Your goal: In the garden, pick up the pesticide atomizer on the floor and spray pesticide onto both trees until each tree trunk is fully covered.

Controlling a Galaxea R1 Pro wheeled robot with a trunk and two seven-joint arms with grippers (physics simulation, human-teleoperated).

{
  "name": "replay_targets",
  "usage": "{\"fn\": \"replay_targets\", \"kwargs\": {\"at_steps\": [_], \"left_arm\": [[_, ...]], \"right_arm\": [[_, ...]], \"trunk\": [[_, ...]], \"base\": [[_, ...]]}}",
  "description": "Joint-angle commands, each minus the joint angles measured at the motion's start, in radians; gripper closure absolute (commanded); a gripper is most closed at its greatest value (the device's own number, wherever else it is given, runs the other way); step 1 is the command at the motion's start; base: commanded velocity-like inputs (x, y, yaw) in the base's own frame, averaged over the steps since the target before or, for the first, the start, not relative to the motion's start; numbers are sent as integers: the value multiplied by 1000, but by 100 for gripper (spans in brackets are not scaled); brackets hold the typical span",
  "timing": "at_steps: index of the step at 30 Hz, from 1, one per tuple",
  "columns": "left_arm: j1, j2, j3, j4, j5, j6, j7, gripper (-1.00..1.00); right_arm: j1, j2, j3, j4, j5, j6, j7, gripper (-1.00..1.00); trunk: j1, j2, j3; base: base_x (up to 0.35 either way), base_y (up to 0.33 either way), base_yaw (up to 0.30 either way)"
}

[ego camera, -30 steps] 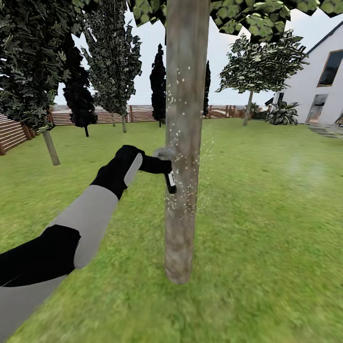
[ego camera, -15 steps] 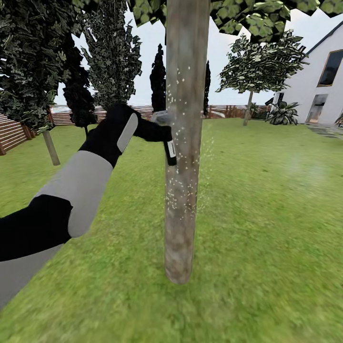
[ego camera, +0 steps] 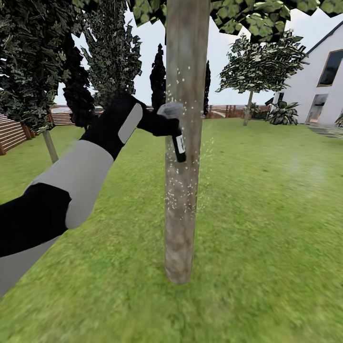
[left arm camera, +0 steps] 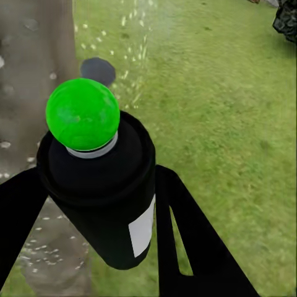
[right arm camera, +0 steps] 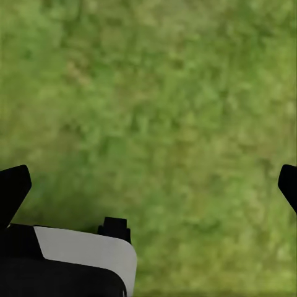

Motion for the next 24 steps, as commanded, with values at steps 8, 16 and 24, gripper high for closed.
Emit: {"fn": "replay_targets", "kwargs": {"at_steps": [8, 16, 24], "left_arm": [[0, 0, -129, 93, 5, -5, 5, 100], [3, 0, -166, 149, 4, -52, 7, 100], [5, 0, -166, 510, 1, -386, 6, 100]], "right_arm": [[0, 0, 0, 0, 0, 0, 0, -100], [0, -1, 0, 0, 0, 0, 0, -100], [0, -1, 0, 0, 0, -1, 0, -100]], "trunk": [[0, 0, 0], [0, 0, 0], [0, 0, 0]], "base": [[0, 0, 0], [-166, 17, 0], [-107, 32, 0]]}}
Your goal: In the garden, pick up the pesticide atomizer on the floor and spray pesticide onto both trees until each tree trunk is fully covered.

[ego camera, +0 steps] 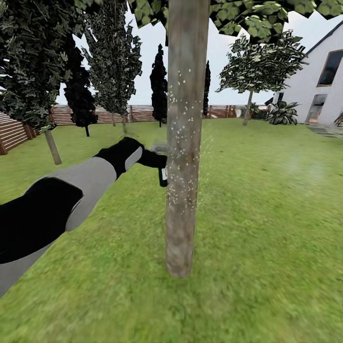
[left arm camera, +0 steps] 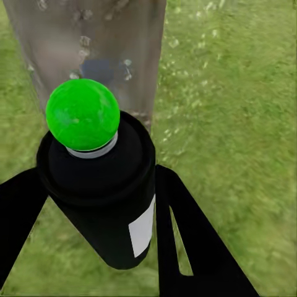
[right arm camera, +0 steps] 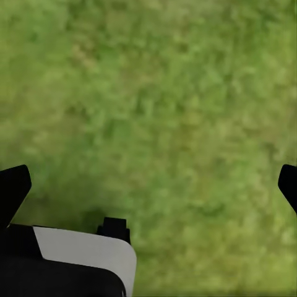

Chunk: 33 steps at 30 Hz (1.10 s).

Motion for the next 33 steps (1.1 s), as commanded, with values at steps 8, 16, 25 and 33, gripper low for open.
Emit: {"fn": "replay_targets", "kwargs": {"at_steps": [8, 16, 25, 33], "left_arm": [[277, 2, 5, 61, 1, -417, 2, 100], [541, 113, 4, 61, 1, -687, -211, 100], [591, 145, 5, 60, 3, -766, -220, 100], [591, 145, 4, 61, 2, -739, -219, 100]], "right_arm": [[0, 0, 0, 0, 3, 0, 1, -100], [0, 0, 0, 1, 3, 1, 5, -100], [0, 9, 2, 19, 1, 1, 6, -100], [0, 9, 2, 20, 1, 1, 6, -100]], "trunk": [[0, 0, 0], [0, 0, 0], [0, 0, 0], [0, 0, 3]], "base": [[-1, 0, 0], [0, 0, 0], [24, 257, 0], [35, 349, -179]]}}
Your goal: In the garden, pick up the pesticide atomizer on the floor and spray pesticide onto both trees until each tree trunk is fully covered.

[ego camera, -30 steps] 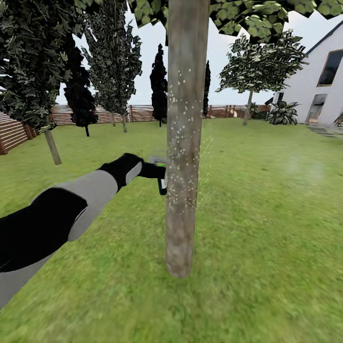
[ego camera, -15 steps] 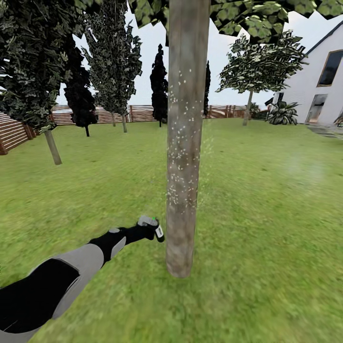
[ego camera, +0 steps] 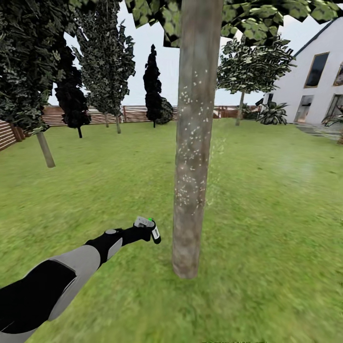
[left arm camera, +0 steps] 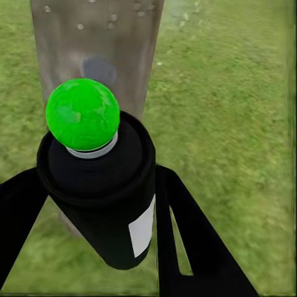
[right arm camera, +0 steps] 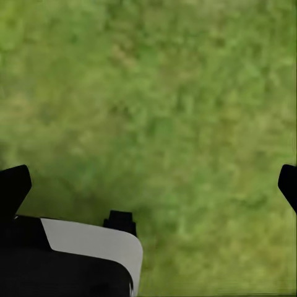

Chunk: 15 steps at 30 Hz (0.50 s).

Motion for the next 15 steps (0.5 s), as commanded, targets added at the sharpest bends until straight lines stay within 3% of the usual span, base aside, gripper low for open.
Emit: {"fn": "replay_targets", "kwargs": {"at_steps": [1, 7, 15], "left_arm": [[0, 0, 3, -1, 0, 8, 3, 100], [0, -1, 3, 0, 0, 15, 2, 100], [0, -1, 3, 2, 0, 16, 2, 100]], "right_arm": [[0, 0, 0, 0, 0, 0, 0, -100], [0, 0, 0, 0, 0, 0, 0, -100], [0, 5, 0, 1, 0, 0, 0, -100]], "trunk": [[0, 0, 1], [0, 0, 5], [0, 0, 6]], "base": [[1, 350, -281], [0, 350, -264], [0, 350, -34]]}}
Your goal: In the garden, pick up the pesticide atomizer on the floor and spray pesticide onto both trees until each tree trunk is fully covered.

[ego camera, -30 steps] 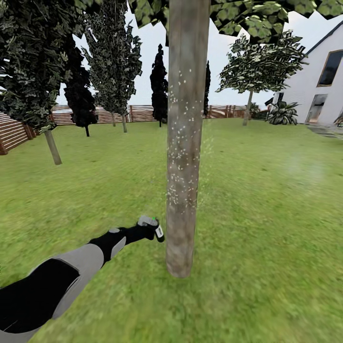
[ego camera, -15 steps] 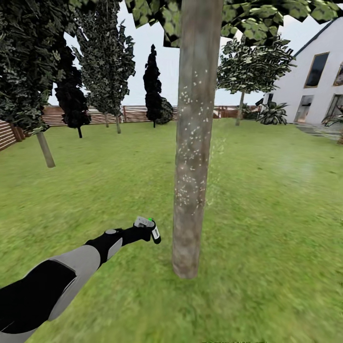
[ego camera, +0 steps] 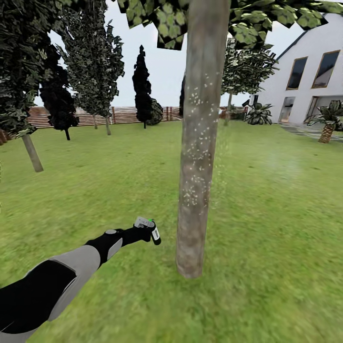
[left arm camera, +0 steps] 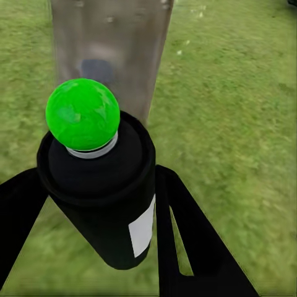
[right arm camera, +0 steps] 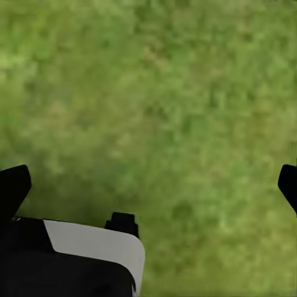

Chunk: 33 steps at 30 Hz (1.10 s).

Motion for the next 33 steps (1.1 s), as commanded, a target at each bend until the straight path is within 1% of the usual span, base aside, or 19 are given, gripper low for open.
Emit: {"fn": "replay_targets", "kwargs": {"at_steps": [1, 5, 14, 20, 22, 24, 28, 33], "left_arm": [[0, 0, 2, 0, -1, -1, 3, 100], [0, -1, 1, 0, -1, -1, 2, 100], [0, -2, 1, 0, -1, -1, 2, 100], [0, -2, 1, -1, -1, 0, 1, 100], [0, -2, 1, -3, -2, 59, 4, 100], [0, -1, 1, -3, -4, 81, 5, 100], [0, -1, 1, -3, -4, 88, 6, 100], [0, -1, 1, -3, -4, 89, 5, 100]], "right_arm": [[0, 0, 0, 0, 0, 0, 0, -100], [0, 1, 0, 0, 0, 0, 0, -100], [0, 2, 0, 0, 0, 0, 0, -100], [0, 3, 0, 0, 0, 0, 0, -100], [0, 2, 0, 0, 0, 0, 0, -100], [0, 2, 0, 0, 0, 0, 0, -100], [0, 3, 0, 0, 0, 0, 0, -100], [0, 3, 0, 0, 0, 0, 0, -100]], "trunk": [[0, 0, 0], [0, 0, 1], [0, 0, 6], [0, 0, 10], [0, 0, 11], [0, 0, 11], [0, 0, 11], [0, 0, 13]], "base": [[0, 350, -7], [43, 350, -134], [99, 350, -271], [169, 341, -276], [198, 316, -175], [200, 312, -52], [158, 320, -72], [33, 347, -259]]}}
